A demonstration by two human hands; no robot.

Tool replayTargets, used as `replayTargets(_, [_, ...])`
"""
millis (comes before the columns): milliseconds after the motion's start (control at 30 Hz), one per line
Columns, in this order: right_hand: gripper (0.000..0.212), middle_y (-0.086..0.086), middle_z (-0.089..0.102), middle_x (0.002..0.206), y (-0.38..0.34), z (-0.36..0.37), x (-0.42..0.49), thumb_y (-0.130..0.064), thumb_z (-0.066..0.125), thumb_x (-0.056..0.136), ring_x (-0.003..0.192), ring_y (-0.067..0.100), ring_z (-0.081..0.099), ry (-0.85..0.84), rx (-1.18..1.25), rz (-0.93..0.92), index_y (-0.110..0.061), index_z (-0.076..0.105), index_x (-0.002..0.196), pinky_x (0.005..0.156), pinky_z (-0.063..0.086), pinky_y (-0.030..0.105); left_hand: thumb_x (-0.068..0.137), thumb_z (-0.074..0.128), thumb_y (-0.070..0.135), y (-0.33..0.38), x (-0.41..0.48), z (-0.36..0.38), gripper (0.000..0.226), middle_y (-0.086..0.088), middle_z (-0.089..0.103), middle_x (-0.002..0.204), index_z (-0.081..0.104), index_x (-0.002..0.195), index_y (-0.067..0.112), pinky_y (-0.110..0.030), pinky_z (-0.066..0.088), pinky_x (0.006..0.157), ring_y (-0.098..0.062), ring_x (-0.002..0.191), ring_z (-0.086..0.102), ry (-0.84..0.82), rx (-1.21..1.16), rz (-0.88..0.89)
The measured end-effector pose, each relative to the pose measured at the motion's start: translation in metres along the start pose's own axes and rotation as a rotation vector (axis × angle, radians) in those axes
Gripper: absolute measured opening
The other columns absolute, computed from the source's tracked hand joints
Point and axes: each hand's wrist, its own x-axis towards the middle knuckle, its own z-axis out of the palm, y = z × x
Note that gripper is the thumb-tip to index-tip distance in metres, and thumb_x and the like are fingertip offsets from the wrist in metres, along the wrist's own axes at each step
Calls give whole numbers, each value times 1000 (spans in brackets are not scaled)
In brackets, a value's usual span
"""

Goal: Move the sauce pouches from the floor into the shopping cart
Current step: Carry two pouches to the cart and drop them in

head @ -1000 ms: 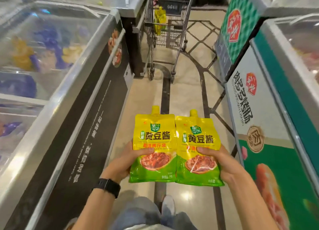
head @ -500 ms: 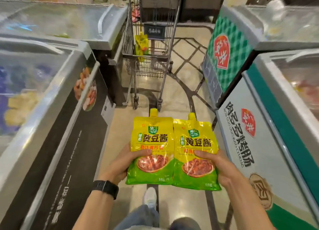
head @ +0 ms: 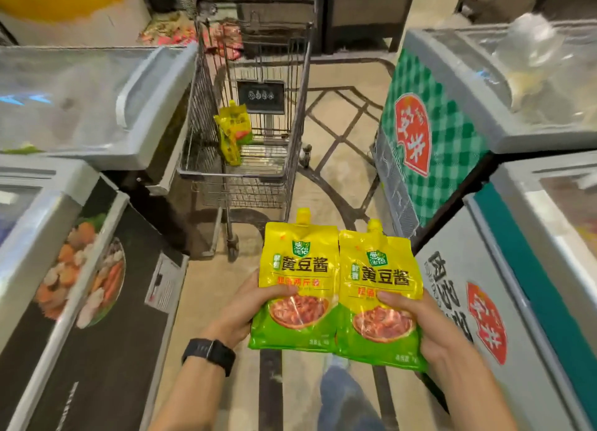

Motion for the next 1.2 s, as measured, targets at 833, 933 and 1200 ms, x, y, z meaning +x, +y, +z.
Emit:
replayTargets(833, [88, 9, 76, 103, -369, 172, 460, -19, 93, 36, 96, 32, 72, -248, -312, -67, -23, 59, 117, 89, 55, 51, 39, 99, 25, 311, 372, -88, 78, -19, 75, 113, 71, 111, 12, -43, 61, 80, -34, 96, 74, 332, -353, 248])
replayTargets(933, [84, 8, 76, 103, -397, 215, 510, -19, 92, 40, 94, 28, 73, -326, -431, -110, -22, 59, 117, 86, 56, 47, 38, 100, 25, 324, 393, -107, 88, -17, 77, 106, 66, 117, 6, -36, 61, 68, -30, 89, 76, 478, -399, 297])
replayTargets(1200, [74, 3, 76, 96, -399, 328, 696, -21, 92, 39, 87, 23, 72, -536, -930, -237, -19, 60, 105, 82, 57, 42, 75, 78, -9, 329, 468, -162, 50, 14, 79, 91, 62, 114, 17, -14, 55, 66, -3, 81, 75, 953, -378, 321])
